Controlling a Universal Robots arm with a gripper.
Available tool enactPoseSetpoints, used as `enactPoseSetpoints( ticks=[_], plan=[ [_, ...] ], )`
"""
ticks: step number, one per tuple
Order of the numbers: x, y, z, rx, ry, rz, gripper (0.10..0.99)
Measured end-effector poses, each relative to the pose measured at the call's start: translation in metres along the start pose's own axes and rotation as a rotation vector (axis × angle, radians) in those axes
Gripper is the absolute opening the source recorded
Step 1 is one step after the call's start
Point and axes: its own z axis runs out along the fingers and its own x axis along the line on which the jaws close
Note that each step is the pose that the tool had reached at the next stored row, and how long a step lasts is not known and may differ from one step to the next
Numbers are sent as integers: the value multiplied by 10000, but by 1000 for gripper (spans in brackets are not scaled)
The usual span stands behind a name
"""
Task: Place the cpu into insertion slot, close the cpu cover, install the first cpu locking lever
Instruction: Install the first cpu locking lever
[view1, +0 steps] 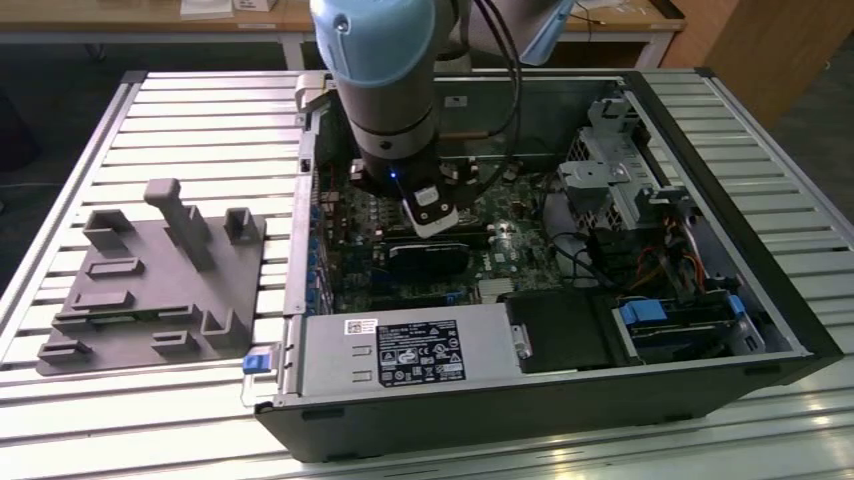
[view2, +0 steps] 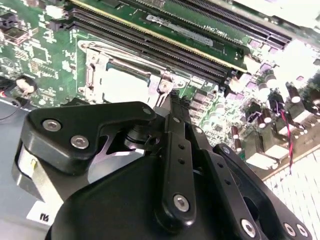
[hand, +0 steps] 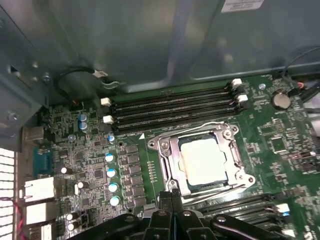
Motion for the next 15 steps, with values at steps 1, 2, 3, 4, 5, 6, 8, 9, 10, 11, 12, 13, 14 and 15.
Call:
enactPoseSetpoints(
  ticks=[1, 2, 3, 4, 5, 6, 8, 9, 10, 11, 12, 13, 14, 15],
  plan=[
    [-4, 6, -16, 45, -15, 11, 106],
    [-10, 13, -29, 116, -39, 30, 106],
    [-15, 18, -42, 199, -64, 50, 106],
    [-21, 23, -52, 271, -87, 72, 106],
    [-28, 27, -61, 342, -111, 94, 106],
    [-36, 32, -69, 415, -134, 111, 106],
    [-58, 40, -79, 561, -177, 141, 106],
    [-74, 45, -81, 636, -199, 153, 106],
    [-91, 49, -81, 705, -218, 161, 106],
    [-111, 54, -80, 774, -236, 167, 106],
    [-136, 59, -76, 825, -250, 171, 106],
    [-163, 65, -73, 862, -259, 172, 106],
    [-189, 72, -68, 885, -264, 172, 106],
    [-212, 80, -65, 908, -268, 170, 106]
  ],
)
